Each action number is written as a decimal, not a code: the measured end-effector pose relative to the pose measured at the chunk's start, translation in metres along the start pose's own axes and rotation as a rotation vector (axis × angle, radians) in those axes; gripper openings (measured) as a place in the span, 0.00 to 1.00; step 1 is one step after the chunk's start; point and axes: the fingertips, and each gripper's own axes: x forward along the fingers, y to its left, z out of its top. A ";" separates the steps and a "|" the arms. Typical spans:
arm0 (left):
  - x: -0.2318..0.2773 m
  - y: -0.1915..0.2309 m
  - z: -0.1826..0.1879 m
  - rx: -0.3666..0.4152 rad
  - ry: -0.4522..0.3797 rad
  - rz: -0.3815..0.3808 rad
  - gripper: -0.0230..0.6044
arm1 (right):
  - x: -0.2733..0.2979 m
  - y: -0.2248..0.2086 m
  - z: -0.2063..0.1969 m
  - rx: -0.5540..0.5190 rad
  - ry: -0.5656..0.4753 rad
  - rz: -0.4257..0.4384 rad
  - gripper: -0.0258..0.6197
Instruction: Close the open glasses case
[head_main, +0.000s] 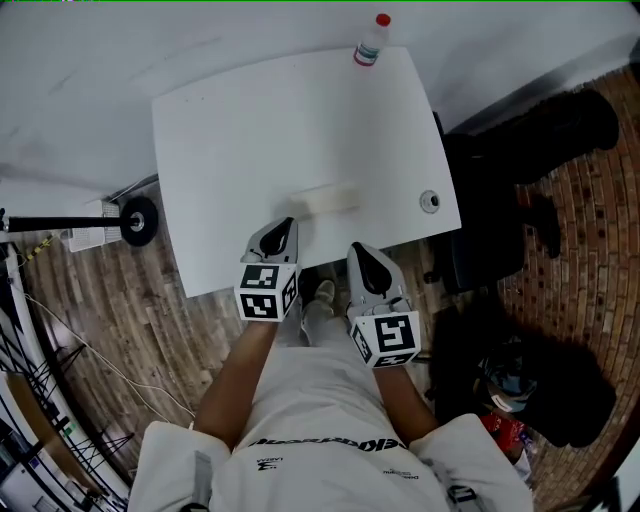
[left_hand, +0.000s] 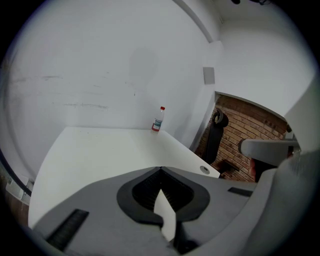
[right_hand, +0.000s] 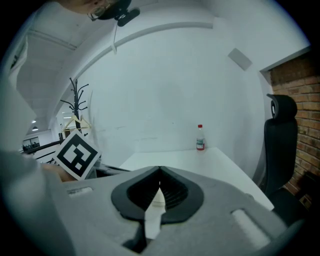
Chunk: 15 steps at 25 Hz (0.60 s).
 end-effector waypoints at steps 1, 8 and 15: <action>-0.005 -0.002 0.005 0.007 -0.011 -0.003 0.03 | -0.002 0.002 0.004 -0.003 -0.007 0.000 0.04; -0.036 -0.026 0.025 0.035 -0.074 -0.029 0.03 | -0.019 0.005 0.020 -0.017 -0.037 0.001 0.04; -0.067 -0.047 0.052 0.089 -0.163 -0.040 0.03 | -0.032 0.009 0.046 -0.049 -0.090 -0.015 0.04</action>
